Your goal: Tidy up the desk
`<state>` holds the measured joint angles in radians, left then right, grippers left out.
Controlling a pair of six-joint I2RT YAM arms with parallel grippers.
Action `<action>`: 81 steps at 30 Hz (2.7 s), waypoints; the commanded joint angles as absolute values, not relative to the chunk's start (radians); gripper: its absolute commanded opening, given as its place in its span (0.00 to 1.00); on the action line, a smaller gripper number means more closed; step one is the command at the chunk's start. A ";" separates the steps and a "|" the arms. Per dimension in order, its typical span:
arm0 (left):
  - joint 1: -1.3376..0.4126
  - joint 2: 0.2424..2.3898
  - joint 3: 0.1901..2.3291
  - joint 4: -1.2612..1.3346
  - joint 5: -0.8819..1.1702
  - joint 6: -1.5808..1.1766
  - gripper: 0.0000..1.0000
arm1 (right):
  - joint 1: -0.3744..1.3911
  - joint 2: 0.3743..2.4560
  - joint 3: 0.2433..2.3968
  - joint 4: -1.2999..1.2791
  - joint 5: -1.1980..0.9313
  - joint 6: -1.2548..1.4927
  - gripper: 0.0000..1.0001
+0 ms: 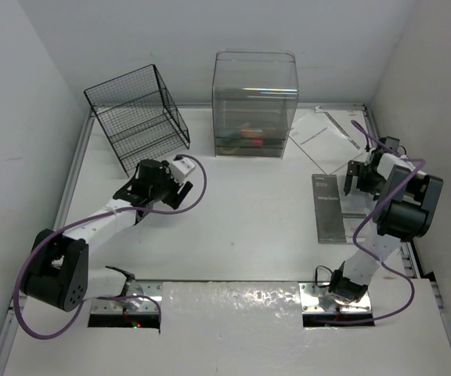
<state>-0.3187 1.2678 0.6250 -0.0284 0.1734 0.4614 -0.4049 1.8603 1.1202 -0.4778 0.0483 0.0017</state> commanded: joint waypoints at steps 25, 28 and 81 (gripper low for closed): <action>-0.615 1.323 0.836 -0.139 0.309 0.410 0.64 | -0.396 1.844 0.875 -0.279 -0.210 -0.011 0.00; -0.704 1.412 0.987 -0.181 0.319 0.367 0.64 | -0.396 1.780 0.826 -0.230 -0.282 0.023 0.00; -0.879 2.416 1.769 -0.244 0.784 -0.272 0.00 | -0.362 1.439 0.414 -0.083 -0.463 0.258 0.00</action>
